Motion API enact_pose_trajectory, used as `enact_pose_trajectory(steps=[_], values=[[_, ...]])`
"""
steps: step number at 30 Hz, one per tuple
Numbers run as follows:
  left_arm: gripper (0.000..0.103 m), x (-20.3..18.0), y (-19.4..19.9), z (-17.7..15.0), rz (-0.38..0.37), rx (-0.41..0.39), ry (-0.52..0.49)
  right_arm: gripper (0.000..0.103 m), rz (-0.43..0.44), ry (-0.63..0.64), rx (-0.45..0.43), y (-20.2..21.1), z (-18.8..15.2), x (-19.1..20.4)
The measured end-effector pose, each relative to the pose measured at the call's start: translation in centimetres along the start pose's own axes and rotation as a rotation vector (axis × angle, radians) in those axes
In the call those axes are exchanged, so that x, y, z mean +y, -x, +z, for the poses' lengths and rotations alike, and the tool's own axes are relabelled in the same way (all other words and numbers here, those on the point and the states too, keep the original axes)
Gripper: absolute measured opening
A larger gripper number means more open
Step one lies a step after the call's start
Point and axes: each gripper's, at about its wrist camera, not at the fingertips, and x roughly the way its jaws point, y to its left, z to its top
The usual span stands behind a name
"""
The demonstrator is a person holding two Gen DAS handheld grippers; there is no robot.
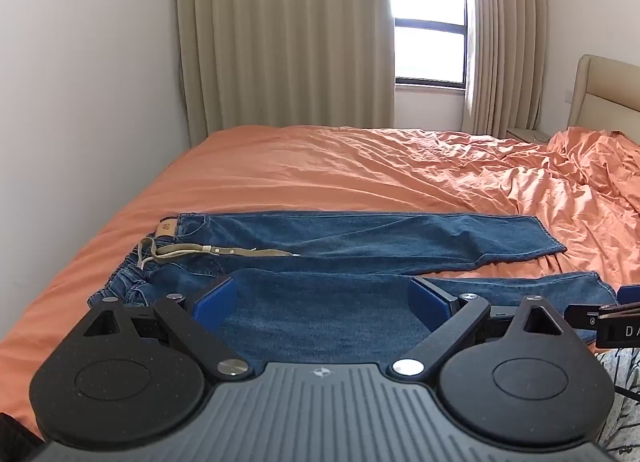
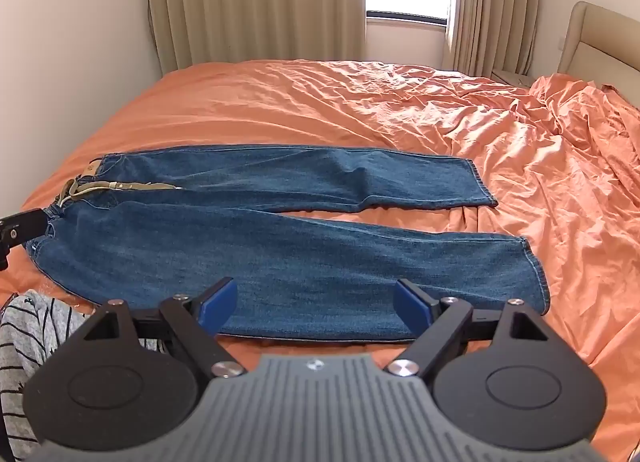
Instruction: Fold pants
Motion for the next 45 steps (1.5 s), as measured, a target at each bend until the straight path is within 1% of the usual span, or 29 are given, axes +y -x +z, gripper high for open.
enact_pose_trajectory(steps=[1,9,10,11,22,34,45], values=[[0.103,0.0,0.0,0.0,0.0,0.008,0.001,0.082,0.0,0.001,0.011,-0.1,0.0,0.0],[0.103,0.0,-0.1,0.0,-0.004,0.016,0.002,0.082,0.005,-0.002,0.016,0.2,-0.2,0.0],[0.103,0.0,-0.1,0.0,-0.005,0.017,0.002,0.082,0.007,-0.001,0.017,-0.3,-0.1,0.6],[0.103,-0.2,0.0,-0.2,-0.005,0.018,0.002,0.082,0.014,-0.004,0.023,-0.5,0.1,-0.1],[0.103,-0.9,0.2,-0.5,-0.019,0.024,-0.018,0.082,0.014,0.002,0.034,-0.4,0.2,-0.1],[0.103,-1.2,0.1,-1.5,-0.023,0.077,-0.057,0.082,0.016,0.004,0.053,-0.2,-0.3,0.7],[0.103,-1.1,-0.1,-1.8,-0.033,0.095,-0.06,0.082,0.011,-0.007,0.067,-0.1,-0.4,0.7]])
